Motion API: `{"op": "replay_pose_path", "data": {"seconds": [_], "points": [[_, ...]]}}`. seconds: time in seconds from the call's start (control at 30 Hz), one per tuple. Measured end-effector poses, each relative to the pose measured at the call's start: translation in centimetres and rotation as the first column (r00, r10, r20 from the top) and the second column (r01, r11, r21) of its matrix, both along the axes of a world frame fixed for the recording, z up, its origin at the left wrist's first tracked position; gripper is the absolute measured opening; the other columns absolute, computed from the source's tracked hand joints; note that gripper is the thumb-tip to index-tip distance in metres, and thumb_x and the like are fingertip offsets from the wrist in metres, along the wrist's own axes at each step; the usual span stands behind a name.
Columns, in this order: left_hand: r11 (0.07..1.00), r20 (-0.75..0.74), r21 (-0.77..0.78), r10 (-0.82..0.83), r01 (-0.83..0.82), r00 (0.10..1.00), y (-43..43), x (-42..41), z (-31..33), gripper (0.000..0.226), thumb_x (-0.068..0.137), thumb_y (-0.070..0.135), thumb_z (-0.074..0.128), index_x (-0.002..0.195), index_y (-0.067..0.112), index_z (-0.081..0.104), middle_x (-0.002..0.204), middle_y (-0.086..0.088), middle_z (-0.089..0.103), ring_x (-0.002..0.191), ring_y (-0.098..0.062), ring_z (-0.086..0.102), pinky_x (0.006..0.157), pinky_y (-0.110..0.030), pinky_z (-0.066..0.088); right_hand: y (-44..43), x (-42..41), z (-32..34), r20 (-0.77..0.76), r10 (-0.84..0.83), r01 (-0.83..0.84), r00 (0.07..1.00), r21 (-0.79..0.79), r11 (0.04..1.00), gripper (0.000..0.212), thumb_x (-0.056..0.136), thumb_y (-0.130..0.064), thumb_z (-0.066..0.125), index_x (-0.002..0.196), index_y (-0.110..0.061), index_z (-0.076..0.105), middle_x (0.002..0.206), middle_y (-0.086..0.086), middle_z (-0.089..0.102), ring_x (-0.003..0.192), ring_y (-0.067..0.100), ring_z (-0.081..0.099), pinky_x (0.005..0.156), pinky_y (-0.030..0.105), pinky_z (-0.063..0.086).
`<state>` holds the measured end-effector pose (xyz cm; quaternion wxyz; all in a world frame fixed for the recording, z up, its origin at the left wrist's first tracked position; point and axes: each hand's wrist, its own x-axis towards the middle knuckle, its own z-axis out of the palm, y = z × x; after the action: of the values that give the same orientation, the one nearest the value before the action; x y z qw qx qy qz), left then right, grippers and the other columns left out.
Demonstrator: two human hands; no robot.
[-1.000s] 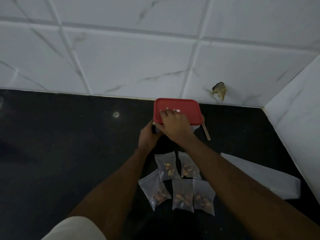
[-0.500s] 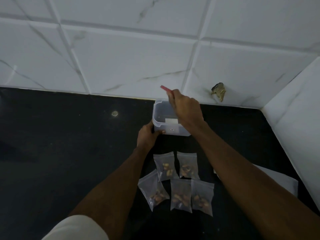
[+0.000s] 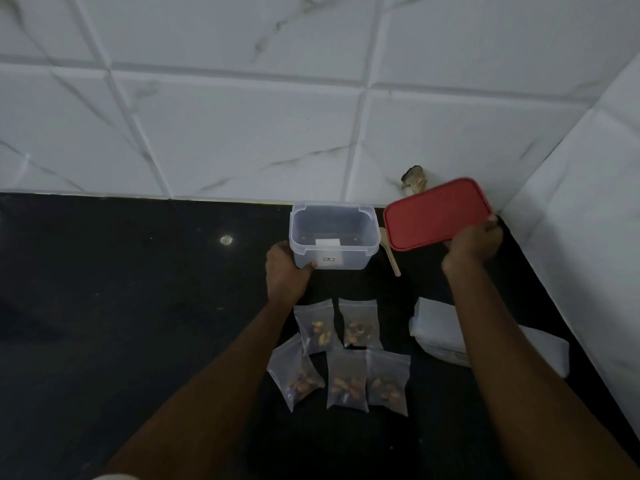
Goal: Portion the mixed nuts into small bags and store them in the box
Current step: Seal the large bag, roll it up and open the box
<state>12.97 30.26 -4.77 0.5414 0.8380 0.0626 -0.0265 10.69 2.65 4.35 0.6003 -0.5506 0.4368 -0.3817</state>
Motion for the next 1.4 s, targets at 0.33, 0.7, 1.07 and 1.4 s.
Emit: {"op": "replay_pose_path", "data": {"seconds": [0.33, 0.7, 1.07, 1.4], "points": [[0.965, 0.139, 0.211, -0.189, 0.158, 0.972, -7.4, -6.1, 2.3, 0.025, 0.088, 0.036, 0.068, 0.106, 0.023, 0.059, 0.113, 0.003, 0.055, 0.108, -0.013, 0.051, 0.092, -0.029, 0.044, -6.0, -3.6, -5.2, -0.171, 0.004, 0.070, 0.985, 0.425, 0.902, 0.035, 0.108, -0.026, 0.034, 0.135, -0.010, 0.050, 0.121, 0.012, 0.057, 0.101, 0.028, 0.060, 0.091, 0.044, 0.056], [0.458, -0.262, 0.565, -0.689, 0.686, 0.676, -17.9, -8.2, 2.4, 0.068, 0.089, 0.062, 0.052, 0.144, 0.023, 0.040, 0.141, -0.005, 0.050, 0.130, -0.025, 0.044, 0.107, -0.046, 0.030, -11.6, -6.0, -6.9, -0.489, 0.350, -0.249, 0.798, 0.262, 0.933, 0.041, 0.089, 0.000, 0.048, 0.130, 0.006, 0.052, 0.126, 0.019, 0.055, 0.089, 0.029, 0.057, 0.078, 0.030, 0.044], [0.206, -0.432, 0.669, -0.674, 0.714, 0.599, -20.5, -8.3, 2.4, 0.066, 0.086, 0.053, 0.062, 0.139, 0.017, 0.045, 0.141, -0.006, 0.050, 0.131, -0.025, 0.043, 0.109, -0.045, 0.030, -15.3, -12.4, -4.8, -0.806, 0.562, -0.896, -0.188, 0.375, 0.239, 0.052, 0.089, -0.041, 0.069, 0.132, -0.012, 0.059, 0.129, 0.000, 0.057, 0.120, 0.021, 0.054, 0.102, 0.032, 0.042], [0.476, -0.361, 0.378, -0.714, 0.794, 0.600, -19.9, -8.3, 4.1, 0.054, 0.086, 0.032, 0.070, 0.133, 0.011, 0.053, 0.131, -0.008, 0.054, 0.120, -0.023, 0.051, 0.098, -0.035, 0.043, -15.0, -13.9, -5.2, -0.869, 0.414, -0.936, -0.273, 0.339, 0.094, 0.033, 0.090, -0.045, 0.065, 0.107, -0.017, 0.062, 0.114, 0.005, 0.060, 0.105, 0.022, 0.057, 0.093, 0.036, 0.046]]}}
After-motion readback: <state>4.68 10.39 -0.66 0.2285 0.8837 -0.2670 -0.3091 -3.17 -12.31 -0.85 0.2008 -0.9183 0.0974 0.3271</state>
